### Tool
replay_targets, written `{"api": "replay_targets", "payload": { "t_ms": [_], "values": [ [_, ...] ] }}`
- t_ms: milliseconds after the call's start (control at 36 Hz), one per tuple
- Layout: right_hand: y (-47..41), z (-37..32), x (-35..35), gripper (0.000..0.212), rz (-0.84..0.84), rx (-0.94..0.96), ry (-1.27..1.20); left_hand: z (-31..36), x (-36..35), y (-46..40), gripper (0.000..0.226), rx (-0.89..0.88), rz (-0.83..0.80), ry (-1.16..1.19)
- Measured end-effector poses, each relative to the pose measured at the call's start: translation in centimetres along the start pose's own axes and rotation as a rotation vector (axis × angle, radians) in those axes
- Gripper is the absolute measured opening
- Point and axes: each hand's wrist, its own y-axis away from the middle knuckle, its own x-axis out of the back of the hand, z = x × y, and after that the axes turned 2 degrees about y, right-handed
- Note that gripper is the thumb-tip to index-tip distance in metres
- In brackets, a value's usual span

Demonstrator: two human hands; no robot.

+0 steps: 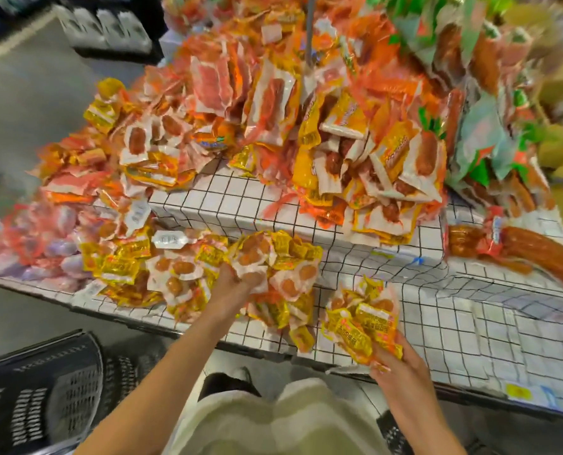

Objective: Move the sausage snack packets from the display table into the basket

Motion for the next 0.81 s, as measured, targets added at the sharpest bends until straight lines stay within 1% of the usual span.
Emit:
{"api": "replay_targets", "payload": {
  "t_ms": [83,111,167,194,222,278,333,417,444,500,556,583,639,667,750,806],
  "values": [
    [-0.3,0.9,-0.2,0.044,0.035,0.014,0.022,-0.4,0.9,-0.5,0.039,-0.129,0.068,-0.191],
    [-0.5,1.1,-0.3,0.044,0.037,0.012,0.015,-0.6,1.2,-0.6,0.044,-0.176,0.084,-0.260],
    [-0.9,1.4,-0.5,0.044,0.054,0.004,-0.021,-1.3,1.7,-0.4,0.079,-0.217,0.084,-0.386],
    [-1.2,1.4,-0.7,0.043,0.069,-0.005,-0.045,-1.6,1.8,-0.2,0.088,-0.237,0.099,-0.442],
    [-1.3,1.3,-1.0,0.043,0.082,-0.008,-0.058,-2.0,1.8,0.1,0.090,-0.291,0.118,-0.472],
    [-1.8,1.3,-1.6,0.042,0.105,0.007,-0.045,-2.3,1.6,0.8,0.087,-0.462,0.152,-0.479],
    [-2.4,1.3,-1.9,0.040,0.125,0.037,-0.017,-2.0,1.5,0.9,0.080,-0.636,0.159,-0.495],
    [-3.6,1.6,-2.5,0.041,0.080,0.117,0.057,-1.3,1.2,0.0,0.068,-0.785,0.077,-0.631],
    [-4.1,1.9,-2.7,0.043,0.063,0.152,0.127,-1.2,0.9,-0.6,0.065,-0.804,0.038,-0.703],
    [-5.4,2.7,-3.0,0.048,0.058,0.217,0.344,-1.4,0.0,-1.6,0.061,-0.829,-0.037,-0.857],
    [-6.7,3.6,-3.0,0.063,0.153,0.212,0.523,-2.1,-0.8,-2.3,0.060,-0.839,-0.106,-0.965],
    [-7.0,4.0,-2.9,0.069,0.208,0.220,0.536,-2.5,-1.2,-2.5,0.061,-0.844,-0.131,-0.999],
    [-7.3,4.8,-2.6,0.071,0.248,0.319,0.528,-3.3,-1.5,-2.6,0.064,-0.872,-0.136,-1.060],
    [-7.3,5.3,-2.4,0.073,0.242,0.365,0.565,-3.5,-1.6,-2.6,0.065,-0.887,-0.130,-1.081],
    [-7.0,7.3,-2.0,0.090,0.175,0.452,0.724,-3.9,-1.5,-2.6,0.064,-0.895,-0.125,-1.088],
    [-7.2,8.5,-1.7,0.097,0.144,0.534,0.858,-4.0,-1.3,-2.7,0.063,-0.900,-0.132,-1.089]
  ]
}}
